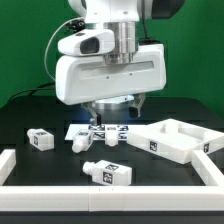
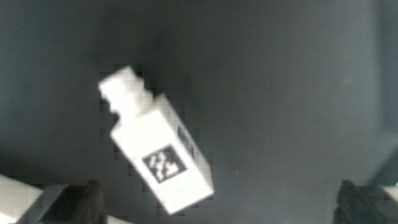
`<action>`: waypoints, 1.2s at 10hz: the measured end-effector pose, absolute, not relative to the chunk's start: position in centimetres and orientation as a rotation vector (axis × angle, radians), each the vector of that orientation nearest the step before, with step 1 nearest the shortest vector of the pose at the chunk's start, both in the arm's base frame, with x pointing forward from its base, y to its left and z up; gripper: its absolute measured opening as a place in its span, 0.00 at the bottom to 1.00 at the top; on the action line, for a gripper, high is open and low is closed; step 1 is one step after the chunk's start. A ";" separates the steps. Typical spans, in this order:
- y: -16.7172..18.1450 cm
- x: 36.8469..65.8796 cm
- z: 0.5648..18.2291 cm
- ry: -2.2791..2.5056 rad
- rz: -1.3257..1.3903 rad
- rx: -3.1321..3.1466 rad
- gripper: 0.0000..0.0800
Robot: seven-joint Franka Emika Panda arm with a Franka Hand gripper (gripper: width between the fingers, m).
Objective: Assemble one leg
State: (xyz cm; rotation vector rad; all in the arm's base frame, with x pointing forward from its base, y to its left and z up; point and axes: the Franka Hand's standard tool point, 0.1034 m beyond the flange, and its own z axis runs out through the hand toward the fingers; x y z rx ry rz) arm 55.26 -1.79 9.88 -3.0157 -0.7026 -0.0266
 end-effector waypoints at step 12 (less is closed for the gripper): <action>-3.3 59.0 2.7 -1.061 -0.070 -2.936 0.81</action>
Offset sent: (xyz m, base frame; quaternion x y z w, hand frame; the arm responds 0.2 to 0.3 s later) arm 0.0601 -0.0104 -0.0259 -0.0055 0.0453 -0.1565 0.9866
